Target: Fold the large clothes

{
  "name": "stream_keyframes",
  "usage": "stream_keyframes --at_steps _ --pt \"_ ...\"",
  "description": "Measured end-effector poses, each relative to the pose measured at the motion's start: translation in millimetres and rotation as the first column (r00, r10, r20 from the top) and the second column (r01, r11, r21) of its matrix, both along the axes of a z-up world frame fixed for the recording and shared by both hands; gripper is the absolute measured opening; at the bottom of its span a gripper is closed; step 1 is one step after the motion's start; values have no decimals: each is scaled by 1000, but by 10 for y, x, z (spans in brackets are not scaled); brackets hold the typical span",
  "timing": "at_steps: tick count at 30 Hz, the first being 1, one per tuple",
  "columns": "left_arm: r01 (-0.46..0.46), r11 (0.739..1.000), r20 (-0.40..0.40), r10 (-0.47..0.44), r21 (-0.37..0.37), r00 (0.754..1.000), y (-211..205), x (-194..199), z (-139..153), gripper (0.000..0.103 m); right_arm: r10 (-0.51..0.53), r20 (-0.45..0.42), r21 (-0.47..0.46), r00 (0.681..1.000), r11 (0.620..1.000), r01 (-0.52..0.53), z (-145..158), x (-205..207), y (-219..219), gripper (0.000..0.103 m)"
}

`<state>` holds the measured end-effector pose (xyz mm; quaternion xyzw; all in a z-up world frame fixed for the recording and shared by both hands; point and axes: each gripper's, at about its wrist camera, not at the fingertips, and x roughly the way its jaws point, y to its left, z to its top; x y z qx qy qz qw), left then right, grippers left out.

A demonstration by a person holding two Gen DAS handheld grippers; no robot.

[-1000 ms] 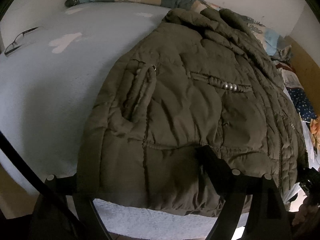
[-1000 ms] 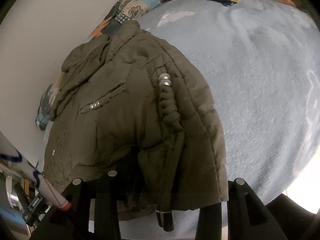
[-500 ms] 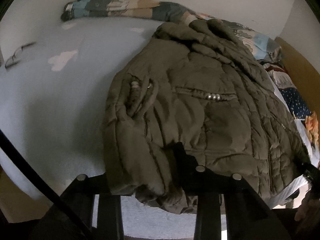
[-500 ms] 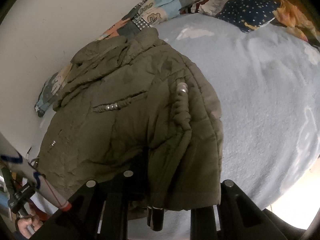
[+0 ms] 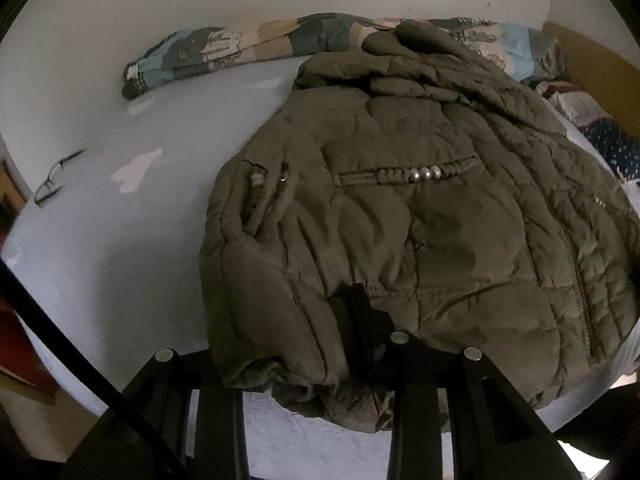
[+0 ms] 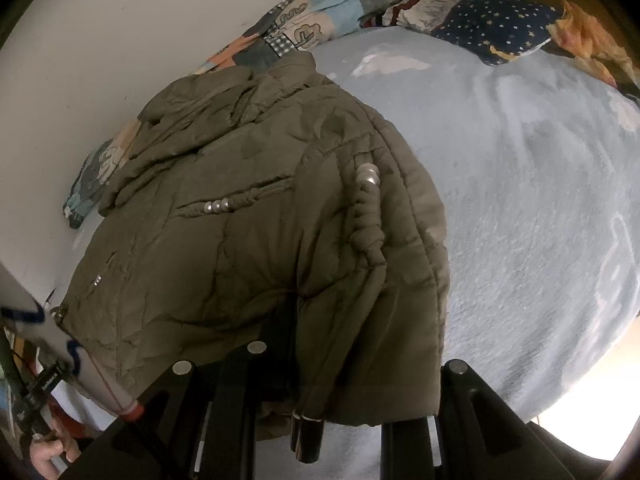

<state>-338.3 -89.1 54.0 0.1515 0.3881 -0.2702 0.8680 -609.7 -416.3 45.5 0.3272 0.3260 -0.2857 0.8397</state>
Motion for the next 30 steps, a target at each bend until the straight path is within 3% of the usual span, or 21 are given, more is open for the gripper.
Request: stream_keyframes --at_steps 12,22,30 --pt "14 997 57 -18 70 998 -67 -76 -11 32 0 -24 3 1000 1000 1 -3 50 -5 21" --pt "23 994 88 -32 103 996 -105 -102 -28 32 -4 -74 28 997 1000 7 -29 78 -58 30" --pt "31 994 105 -43 108 994 -117 -130 -29 31 -3 -55 11 998 1000 3 -20 73 -43 21"
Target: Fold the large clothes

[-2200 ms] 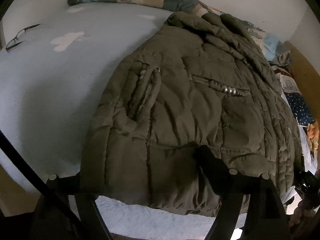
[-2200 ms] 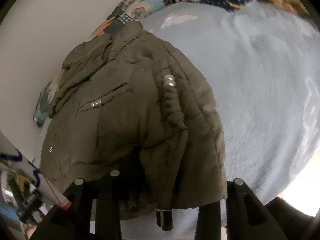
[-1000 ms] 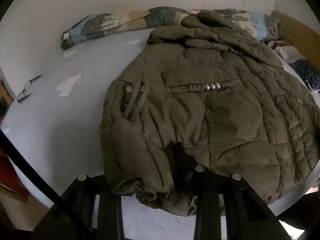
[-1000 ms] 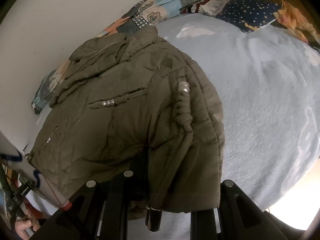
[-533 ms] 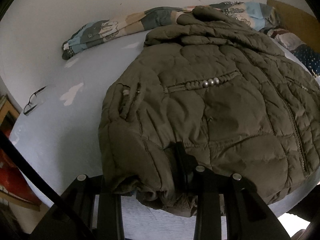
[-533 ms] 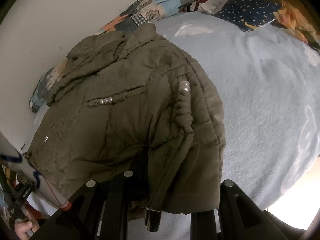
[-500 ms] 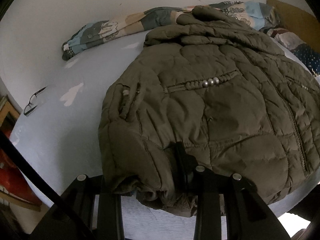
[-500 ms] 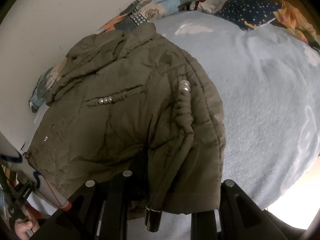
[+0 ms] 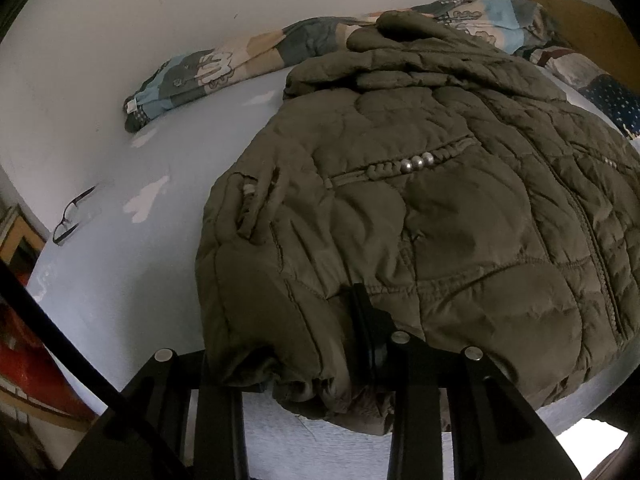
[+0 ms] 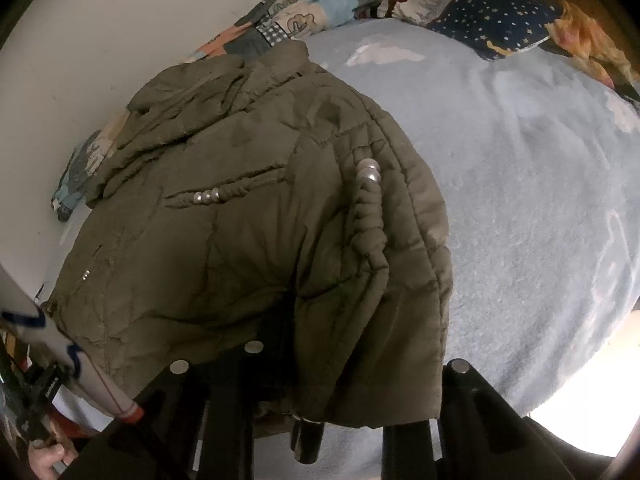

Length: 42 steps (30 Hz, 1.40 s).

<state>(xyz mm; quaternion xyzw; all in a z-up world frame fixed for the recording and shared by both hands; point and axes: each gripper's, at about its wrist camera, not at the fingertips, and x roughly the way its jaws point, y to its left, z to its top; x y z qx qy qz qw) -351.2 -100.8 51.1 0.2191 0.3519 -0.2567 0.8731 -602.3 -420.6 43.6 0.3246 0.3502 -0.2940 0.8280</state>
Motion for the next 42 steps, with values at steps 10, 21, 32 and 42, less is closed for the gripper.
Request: stream_keyframes --at_steps 10,21,32,42 --pt "10 1000 22 -10 -5 1000 12 -39 31 29 2 6 -35 1000 999 -2 53 -16 60 19" --pt "14 1000 42 -13 -9 999 21 -76 70 28 7 27 -61 1000 998 -6 130 -50 87 18" --pt "18 1000 64 -17 -13 998 32 -117 113 27 6 53 -84 999 996 -2 202 -92 120 18" --pt "20 1000 80 -18 -17 997 40 -150 153 27 11 71 -115 997 993 -3 265 -121 161 18"
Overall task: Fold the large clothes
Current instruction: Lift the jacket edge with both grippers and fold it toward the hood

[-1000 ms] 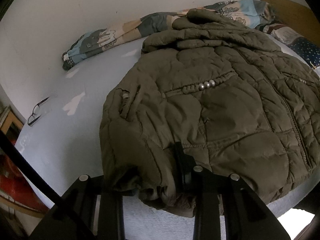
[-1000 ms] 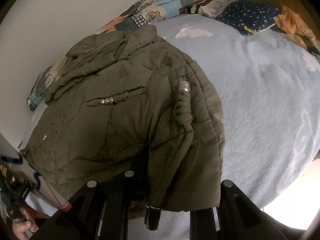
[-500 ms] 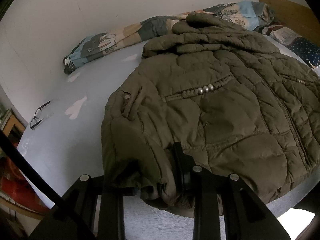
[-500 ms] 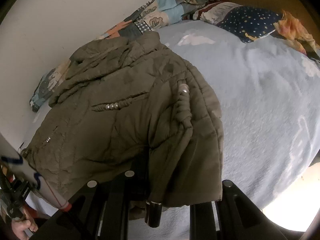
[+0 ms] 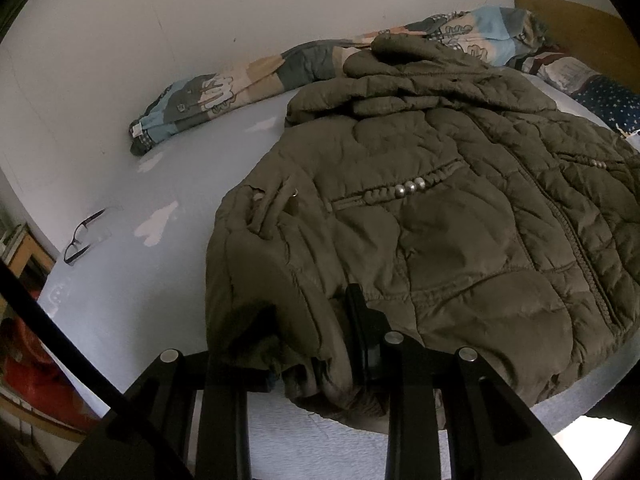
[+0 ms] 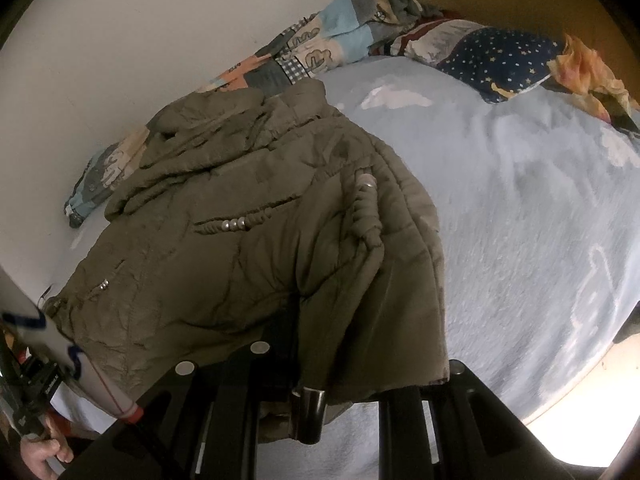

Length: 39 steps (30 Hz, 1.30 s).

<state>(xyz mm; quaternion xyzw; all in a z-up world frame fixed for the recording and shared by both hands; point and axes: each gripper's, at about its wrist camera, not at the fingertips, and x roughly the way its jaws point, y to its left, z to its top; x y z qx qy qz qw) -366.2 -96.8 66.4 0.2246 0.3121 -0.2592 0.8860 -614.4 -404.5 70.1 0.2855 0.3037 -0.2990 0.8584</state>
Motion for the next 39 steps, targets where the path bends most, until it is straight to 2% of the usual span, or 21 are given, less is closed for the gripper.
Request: stream_keyframes --at_steps 7,16,26,39 --pt "4 1000 20 -3 -24 1000 40 -48 86 26 -7 28 -22 1000 1000 8 70 -41 32 17" --pt "5 997 21 -3 -80 1000 185 -115 266 24 -24 100 -66 995 997 31 323 -186 93 15" --pt "-1 991 20 4 -136 1000 348 -108 504 24 -5 161 -68 987 998 16 576 -333 179 14" --pt "9 988 44 -2 -157 999 339 -44 718 24 8 193 -48 981 999 1 738 -376 132 14"
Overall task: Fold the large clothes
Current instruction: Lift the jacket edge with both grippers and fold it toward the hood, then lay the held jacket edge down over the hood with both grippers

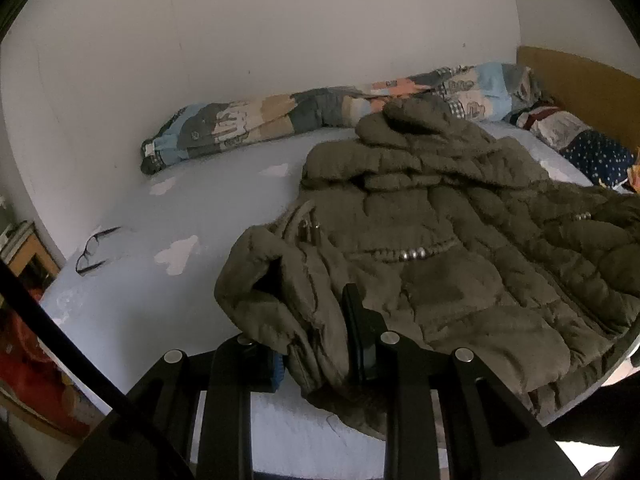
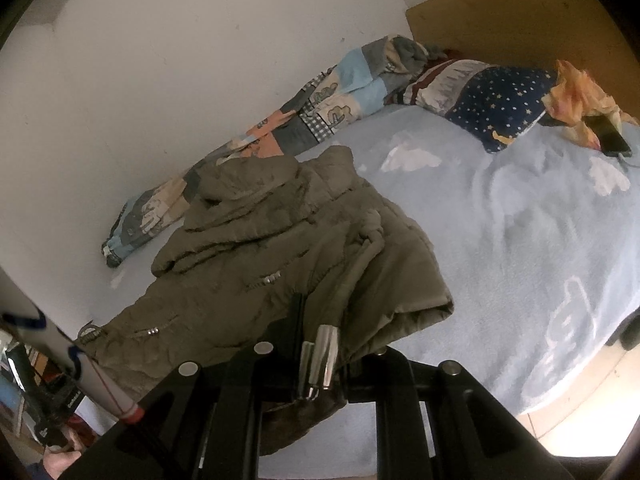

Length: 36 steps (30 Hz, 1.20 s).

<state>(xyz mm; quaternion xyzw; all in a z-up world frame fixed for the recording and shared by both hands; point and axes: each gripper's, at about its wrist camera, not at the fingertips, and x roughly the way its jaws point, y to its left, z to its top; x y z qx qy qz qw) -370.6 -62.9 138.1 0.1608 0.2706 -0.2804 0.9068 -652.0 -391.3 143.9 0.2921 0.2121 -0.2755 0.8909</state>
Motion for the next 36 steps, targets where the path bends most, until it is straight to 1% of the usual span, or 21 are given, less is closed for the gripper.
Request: stream_keyframes --at_steps 3,7,11,18,23,26,28,29,32,34,36 --pt "-1 1000 -6 1 -21 1000 -24 61 139 24 7 15 -5 1000 1000 -7 98 28 -32 14" --pt "2 999 22 -2 -45 1000 -87 167 391 24 17 50 3 999 1000 -17 275 91 -114 14" --pt "13 998 35 -10 -63 999 -181 333 626 24 29 80 -11 996 1000 -28 502 200 -216 14" --pt "32 995 36 -28 -98 999 -450 705 982 26 54 111 -26 992 998 -51 855 527 -466 14" --pt "44 992 43 -39 -120 998 -746 1080 1231 29 58 126 -18 990 998 -56 1084 897 -774 14" --pt "41 991 53 -34 -127 998 -931 1327 1341 33 54 125 -20 991 998 -52 1174 1159 -984 14" --pt "28 991 67 -19 -133 998 -1099 1551 1432 41 50 118 -19 992 999 -48 1226 1368 -1144 14" --pt "22 991 74 -12 -133 997 -1158 1619 1459 42 48 116 -14 992 999 -47 1244 1493 -1238 14" --pt "-3 993 112 16 -121 994 -1432 1976 1558 45 32 97 4 995 999 -33 1250 1848 -1498 14" --pt "-28 994 106 40 -109 994 -1585 2208 1579 54 22 86 23 996 999 -24 1219 2073 -1665 14" --pt "-48 993 85 57 -106 995 -1688 2432 1580 55 2 65 39 998 999 -4 1167 2345 -1870 14"
